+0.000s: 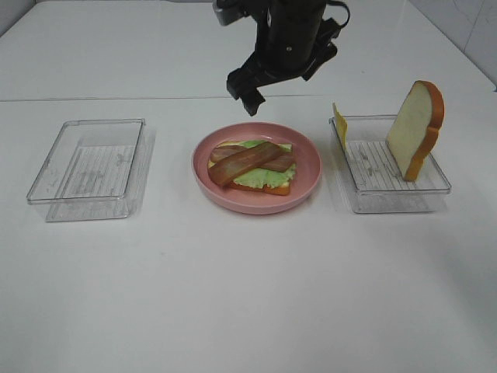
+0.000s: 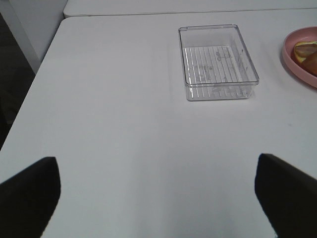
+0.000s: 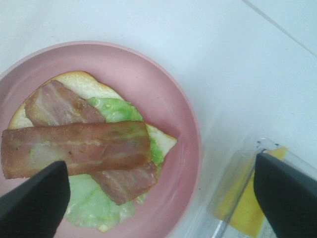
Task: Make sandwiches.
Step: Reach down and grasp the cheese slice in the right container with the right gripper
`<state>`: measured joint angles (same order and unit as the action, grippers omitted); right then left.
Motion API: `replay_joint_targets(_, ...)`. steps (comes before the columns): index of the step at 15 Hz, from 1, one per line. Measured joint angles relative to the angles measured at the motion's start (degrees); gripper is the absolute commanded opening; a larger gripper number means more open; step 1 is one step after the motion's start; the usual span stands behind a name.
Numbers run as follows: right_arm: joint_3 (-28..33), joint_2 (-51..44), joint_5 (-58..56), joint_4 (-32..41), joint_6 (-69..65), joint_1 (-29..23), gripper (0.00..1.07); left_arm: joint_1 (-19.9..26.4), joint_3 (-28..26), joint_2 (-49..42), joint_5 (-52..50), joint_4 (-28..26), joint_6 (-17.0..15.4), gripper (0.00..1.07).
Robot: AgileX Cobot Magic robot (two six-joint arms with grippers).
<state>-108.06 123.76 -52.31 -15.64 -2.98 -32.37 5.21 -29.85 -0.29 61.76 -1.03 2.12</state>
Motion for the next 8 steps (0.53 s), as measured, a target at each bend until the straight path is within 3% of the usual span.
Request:
replay_joint_targets(4, -4.41, -2.35, -10.66, 0.00, 2.58, 0.11, 0.98, 0.00, 0.00, 0.00, 0.00, 0.00, 0.00, 1.00)
replay_joint_targets(8, -4.41, -2.29, -14.38, 1.60, 3.95, 2.35, 0.98, 0.00, 0.00, 0.00, 0.00, 0.00, 0.00, 1.00)
